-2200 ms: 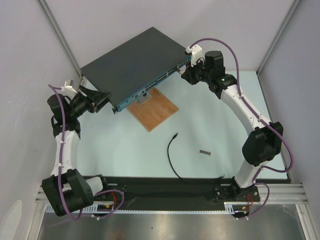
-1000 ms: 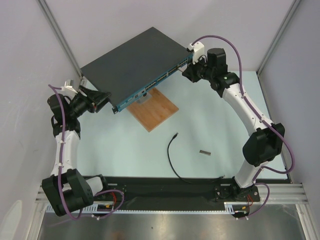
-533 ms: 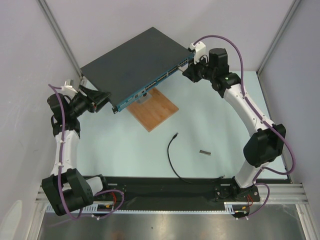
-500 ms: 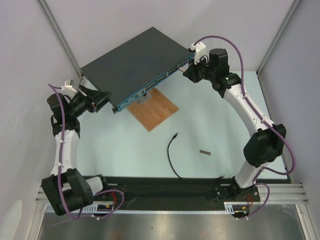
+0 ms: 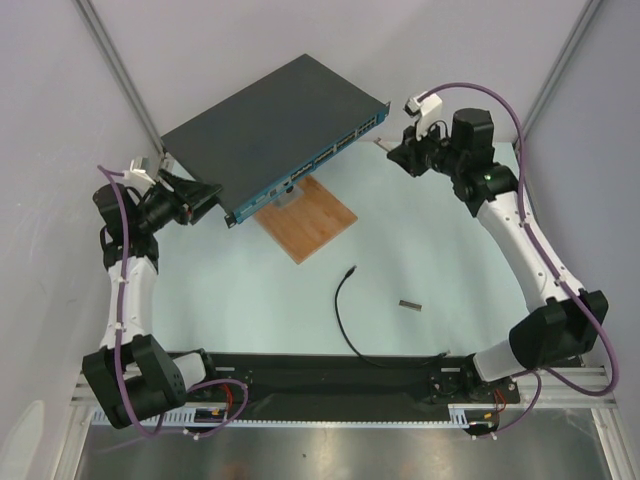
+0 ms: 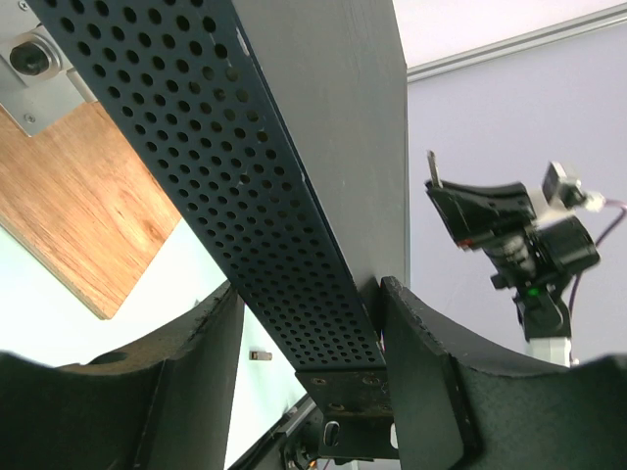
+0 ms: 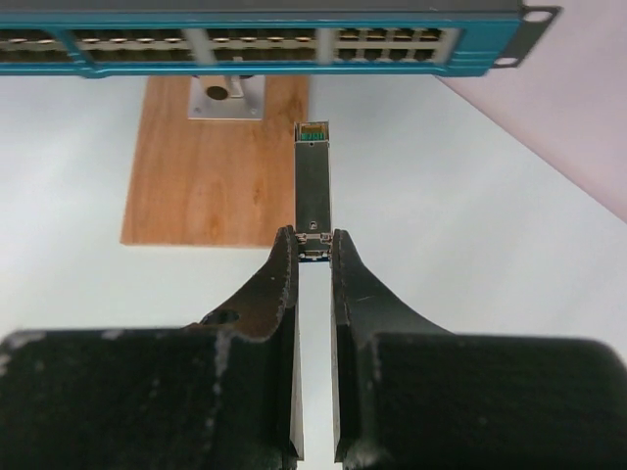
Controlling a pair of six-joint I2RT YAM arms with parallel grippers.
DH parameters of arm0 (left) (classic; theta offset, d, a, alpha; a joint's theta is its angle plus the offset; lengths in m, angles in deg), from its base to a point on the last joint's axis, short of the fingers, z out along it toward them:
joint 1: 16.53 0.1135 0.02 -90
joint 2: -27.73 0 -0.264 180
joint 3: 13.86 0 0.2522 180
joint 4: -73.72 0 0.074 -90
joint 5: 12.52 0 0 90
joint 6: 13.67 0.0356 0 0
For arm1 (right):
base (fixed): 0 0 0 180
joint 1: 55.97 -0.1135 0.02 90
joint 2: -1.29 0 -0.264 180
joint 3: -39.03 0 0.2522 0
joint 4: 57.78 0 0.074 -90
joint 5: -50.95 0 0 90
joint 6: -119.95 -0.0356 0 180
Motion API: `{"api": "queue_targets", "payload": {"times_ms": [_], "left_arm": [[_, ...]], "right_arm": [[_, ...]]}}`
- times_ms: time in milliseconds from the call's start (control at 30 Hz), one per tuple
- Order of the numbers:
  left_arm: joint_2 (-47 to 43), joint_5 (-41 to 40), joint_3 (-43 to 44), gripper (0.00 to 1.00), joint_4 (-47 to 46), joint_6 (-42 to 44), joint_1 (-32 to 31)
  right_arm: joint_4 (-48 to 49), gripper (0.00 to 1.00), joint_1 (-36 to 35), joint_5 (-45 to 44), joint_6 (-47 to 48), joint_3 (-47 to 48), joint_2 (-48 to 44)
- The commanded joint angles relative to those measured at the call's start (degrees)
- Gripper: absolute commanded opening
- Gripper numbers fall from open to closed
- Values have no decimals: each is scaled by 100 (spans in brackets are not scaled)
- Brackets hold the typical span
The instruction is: Insert the plug into the switch port
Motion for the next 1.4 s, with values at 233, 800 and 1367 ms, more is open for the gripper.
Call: {"api": "queue_targets", "payload": {"times_ms": [233,800,1367], "left_arm": [[-176,229,-160,0,-548,350,-204],[-264,959,-644,0,-477,447,-230],[-27,792,-134,0,-21,658,-248]], "right_arm": [[651,0,-538,-321,-675,-596,-491],[2190,0,-671,-954,-358,-1277,-107],[2330,0,-635,-937,-86,-554,545]]}}
